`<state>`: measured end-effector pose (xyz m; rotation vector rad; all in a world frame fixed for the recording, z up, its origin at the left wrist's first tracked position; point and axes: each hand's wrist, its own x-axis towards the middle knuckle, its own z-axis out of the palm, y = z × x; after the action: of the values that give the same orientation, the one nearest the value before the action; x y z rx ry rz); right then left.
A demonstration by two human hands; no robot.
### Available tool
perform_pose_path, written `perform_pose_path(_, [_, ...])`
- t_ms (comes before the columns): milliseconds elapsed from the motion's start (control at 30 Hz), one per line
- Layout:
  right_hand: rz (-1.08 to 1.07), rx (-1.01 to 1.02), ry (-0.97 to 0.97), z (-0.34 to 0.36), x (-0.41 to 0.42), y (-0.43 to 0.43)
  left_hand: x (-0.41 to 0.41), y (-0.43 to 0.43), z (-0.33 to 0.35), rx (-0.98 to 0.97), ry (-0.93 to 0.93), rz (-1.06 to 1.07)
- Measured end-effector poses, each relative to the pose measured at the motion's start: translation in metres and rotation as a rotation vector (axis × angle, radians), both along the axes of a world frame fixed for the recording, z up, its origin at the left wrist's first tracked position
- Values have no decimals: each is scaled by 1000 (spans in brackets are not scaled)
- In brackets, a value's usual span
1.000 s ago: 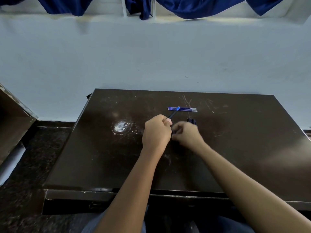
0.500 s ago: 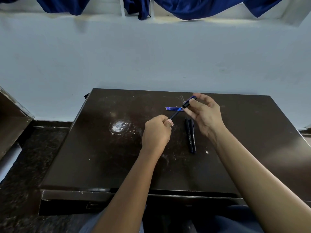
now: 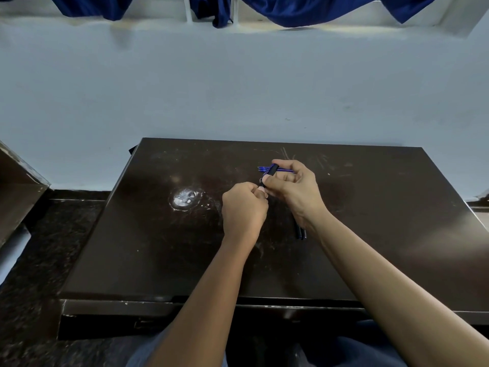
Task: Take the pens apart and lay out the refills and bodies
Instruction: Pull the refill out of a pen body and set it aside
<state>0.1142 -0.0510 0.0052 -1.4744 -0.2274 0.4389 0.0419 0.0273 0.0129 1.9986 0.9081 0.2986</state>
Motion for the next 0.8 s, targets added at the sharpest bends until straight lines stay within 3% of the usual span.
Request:
perform_pose_path(467, [41,36,230,4,2,1,0,-10,1,-102,62,-20])
perform_pose_path(633, [117,-242,36,-2,10,-6,-1,-8,-6,-130,87,0])
perform_pose_path(800, [82,-730,-330,-1,31,-34,10,-13,-8,-110,152,20])
